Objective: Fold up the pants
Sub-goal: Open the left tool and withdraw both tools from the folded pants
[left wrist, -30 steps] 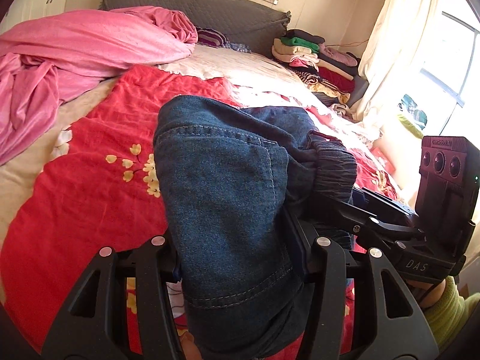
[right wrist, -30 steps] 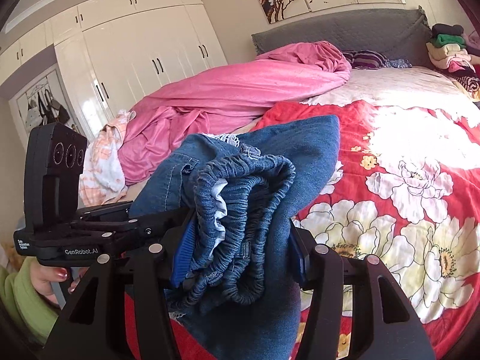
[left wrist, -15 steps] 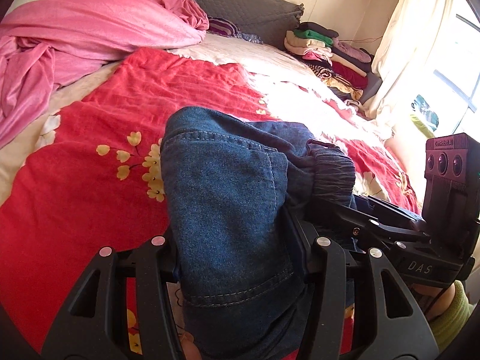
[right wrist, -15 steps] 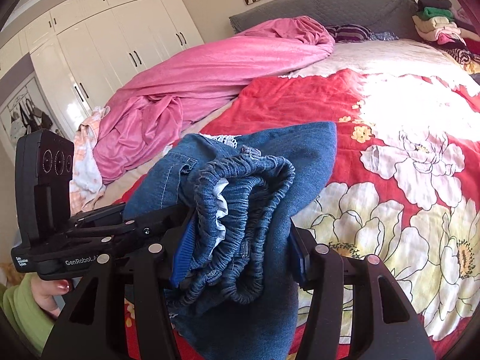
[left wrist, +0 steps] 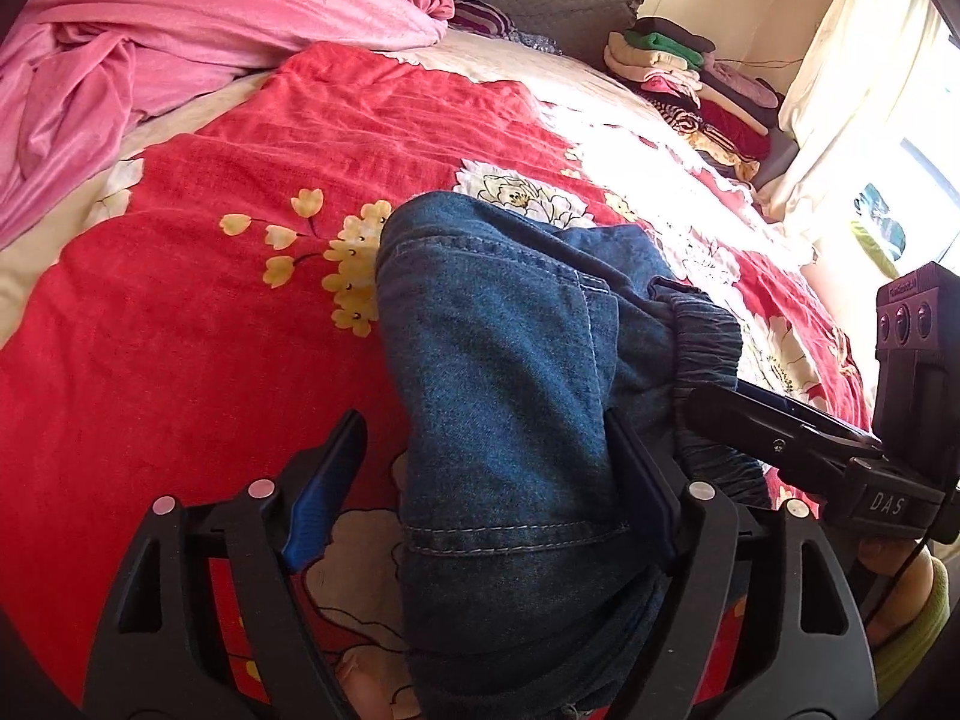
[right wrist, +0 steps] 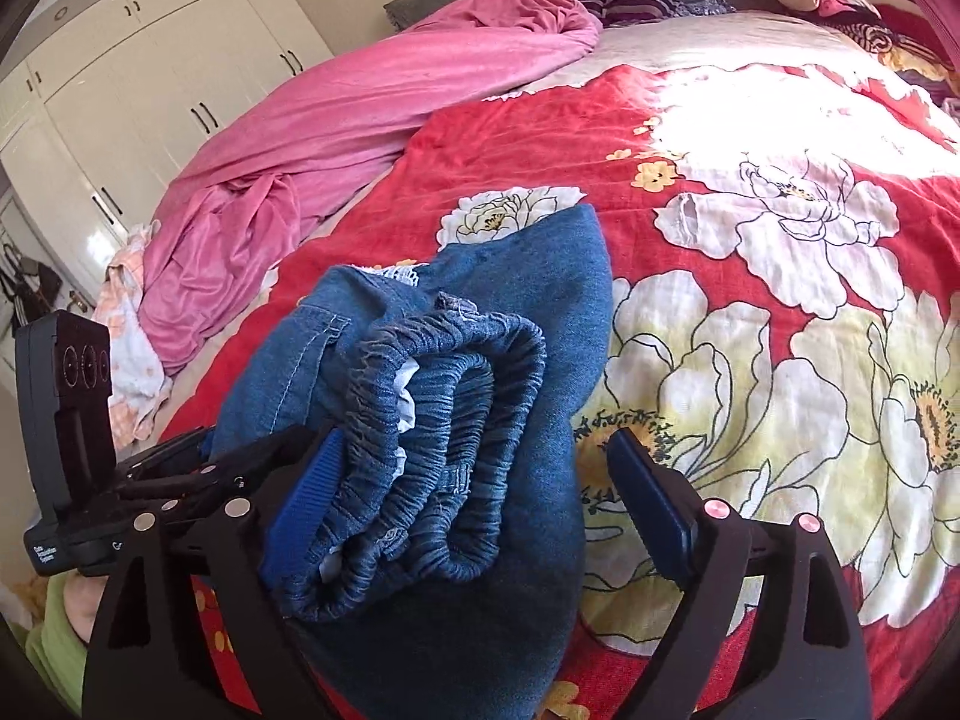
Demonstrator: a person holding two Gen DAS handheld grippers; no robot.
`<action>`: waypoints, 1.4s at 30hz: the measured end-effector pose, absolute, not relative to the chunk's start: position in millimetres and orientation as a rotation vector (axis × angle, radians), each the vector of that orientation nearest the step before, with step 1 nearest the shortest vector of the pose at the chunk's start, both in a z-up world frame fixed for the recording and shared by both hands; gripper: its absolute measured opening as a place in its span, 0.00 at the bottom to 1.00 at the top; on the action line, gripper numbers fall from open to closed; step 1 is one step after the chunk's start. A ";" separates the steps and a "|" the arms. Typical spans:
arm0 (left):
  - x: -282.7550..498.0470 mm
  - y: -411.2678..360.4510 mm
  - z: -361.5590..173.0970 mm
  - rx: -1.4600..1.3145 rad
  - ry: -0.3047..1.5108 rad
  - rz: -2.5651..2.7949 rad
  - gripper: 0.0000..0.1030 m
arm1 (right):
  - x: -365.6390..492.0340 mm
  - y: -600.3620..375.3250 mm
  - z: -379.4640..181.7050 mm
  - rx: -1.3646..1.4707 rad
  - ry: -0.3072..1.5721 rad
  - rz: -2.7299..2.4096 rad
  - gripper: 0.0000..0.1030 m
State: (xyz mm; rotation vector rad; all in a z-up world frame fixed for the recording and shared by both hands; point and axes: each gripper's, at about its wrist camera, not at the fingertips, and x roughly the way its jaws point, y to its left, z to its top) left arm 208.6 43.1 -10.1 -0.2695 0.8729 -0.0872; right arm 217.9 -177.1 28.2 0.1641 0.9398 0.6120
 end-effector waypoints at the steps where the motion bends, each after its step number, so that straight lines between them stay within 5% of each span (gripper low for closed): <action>1: 207.0 43.0 -10.1 -0.265 0.873 -0.082 0.74 | 216.4 -178.1 29.1 0.161 0.936 0.600 0.90; 16: 170.9 52.5 12.9 -0.294 0.803 -0.048 0.90 | 182.2 -201.3 58.7 0.117 0.768 0.508 0.95; 42: 102.7 50.1 42.9 -0.271 0.705 -0.006 0.90 | 105.5 -213.4 99.9 0.039 0.577 0.477 0.95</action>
